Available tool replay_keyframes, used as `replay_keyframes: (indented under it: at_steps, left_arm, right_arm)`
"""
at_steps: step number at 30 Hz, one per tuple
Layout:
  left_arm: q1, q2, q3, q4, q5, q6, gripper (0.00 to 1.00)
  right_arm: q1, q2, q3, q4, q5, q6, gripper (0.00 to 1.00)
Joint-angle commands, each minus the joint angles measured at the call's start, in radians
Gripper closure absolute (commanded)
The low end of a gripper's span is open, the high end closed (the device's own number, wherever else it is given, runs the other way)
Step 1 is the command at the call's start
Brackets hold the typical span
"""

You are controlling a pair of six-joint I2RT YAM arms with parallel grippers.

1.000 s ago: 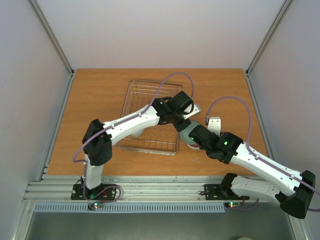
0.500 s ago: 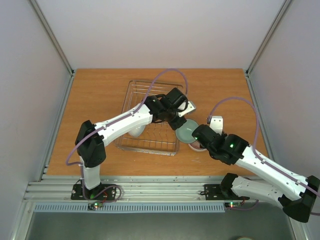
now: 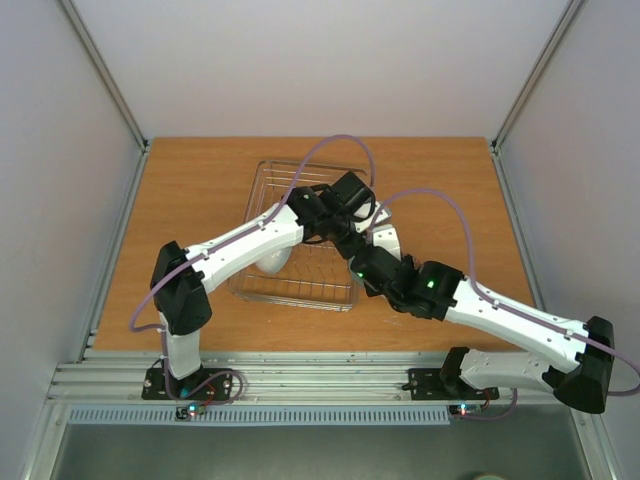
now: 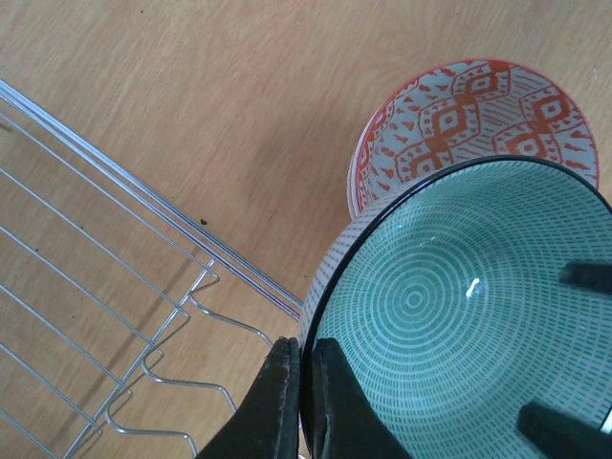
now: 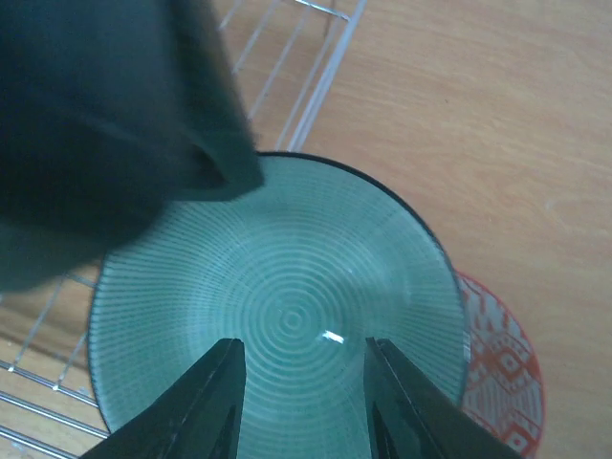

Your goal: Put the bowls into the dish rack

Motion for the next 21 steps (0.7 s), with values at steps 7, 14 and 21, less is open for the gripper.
replay_keyframes:
  at_steps: [7,14,21]
  left_arm:
    - [0.003,-0.018,0.078,-0.026,0.037,0.001,1.00]
    - [0.012,0.048,0.225,-0.151,0.085,0.052,1.00]
    - [0.014,0.067,0.287,-0.209,0.098,0.065,1.00]
  right_arm:
    - [0.069,0.004,0.024,0.127,-0.009,-0.184,0.63]
    - [0.144,0.054,0.037,0.123,-0.041,-0.258,0.68]
    - [0.178,0.059,0.032,0.109,-0.024,-0.252,0.69]
